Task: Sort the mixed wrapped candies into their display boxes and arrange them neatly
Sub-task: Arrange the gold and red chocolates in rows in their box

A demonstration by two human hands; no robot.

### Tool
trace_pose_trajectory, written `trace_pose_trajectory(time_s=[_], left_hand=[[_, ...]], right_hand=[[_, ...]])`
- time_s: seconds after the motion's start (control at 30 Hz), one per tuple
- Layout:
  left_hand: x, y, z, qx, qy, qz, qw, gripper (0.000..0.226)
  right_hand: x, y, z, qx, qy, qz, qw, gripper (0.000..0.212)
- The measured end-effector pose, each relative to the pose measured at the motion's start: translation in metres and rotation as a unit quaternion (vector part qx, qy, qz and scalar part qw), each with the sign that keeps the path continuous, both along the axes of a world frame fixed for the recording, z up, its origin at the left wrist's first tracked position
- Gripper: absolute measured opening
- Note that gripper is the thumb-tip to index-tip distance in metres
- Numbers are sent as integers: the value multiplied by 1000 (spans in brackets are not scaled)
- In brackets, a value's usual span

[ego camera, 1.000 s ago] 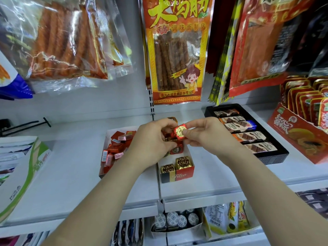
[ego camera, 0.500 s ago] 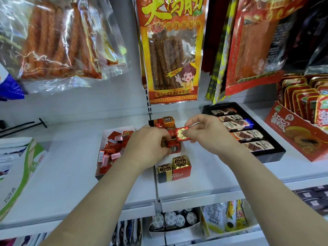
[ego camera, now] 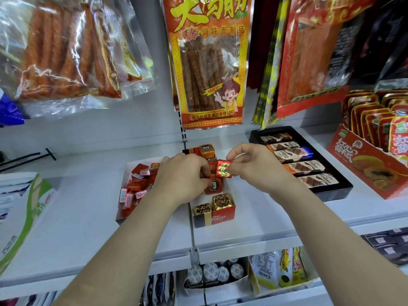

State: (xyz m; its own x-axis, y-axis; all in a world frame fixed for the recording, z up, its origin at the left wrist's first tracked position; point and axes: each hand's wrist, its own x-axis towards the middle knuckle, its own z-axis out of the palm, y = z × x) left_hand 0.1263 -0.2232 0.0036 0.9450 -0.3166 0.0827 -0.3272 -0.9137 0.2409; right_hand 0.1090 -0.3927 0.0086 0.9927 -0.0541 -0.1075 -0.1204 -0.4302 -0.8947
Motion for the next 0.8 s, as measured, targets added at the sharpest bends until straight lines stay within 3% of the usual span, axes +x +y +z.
trace_pose_trajectory(time_s=[0.17,0.37,0.5,0.8], left_hand=[[-5,-1,-2,24,25,-22,999,17],[-7,14,4,-11,43,-44,998,44],[-9,26,5,-14,18,-31,999,29],[-11,3,-2,51,-17,0,999,23]], right_hand=[[-1,-1,1,0,-9,1,1000,12],[-3,5,4,-24,-15,56,998,23],[-5,13,8,-66,-22,113,991,31],[0,14,1,-123,-52,133,982,15]])
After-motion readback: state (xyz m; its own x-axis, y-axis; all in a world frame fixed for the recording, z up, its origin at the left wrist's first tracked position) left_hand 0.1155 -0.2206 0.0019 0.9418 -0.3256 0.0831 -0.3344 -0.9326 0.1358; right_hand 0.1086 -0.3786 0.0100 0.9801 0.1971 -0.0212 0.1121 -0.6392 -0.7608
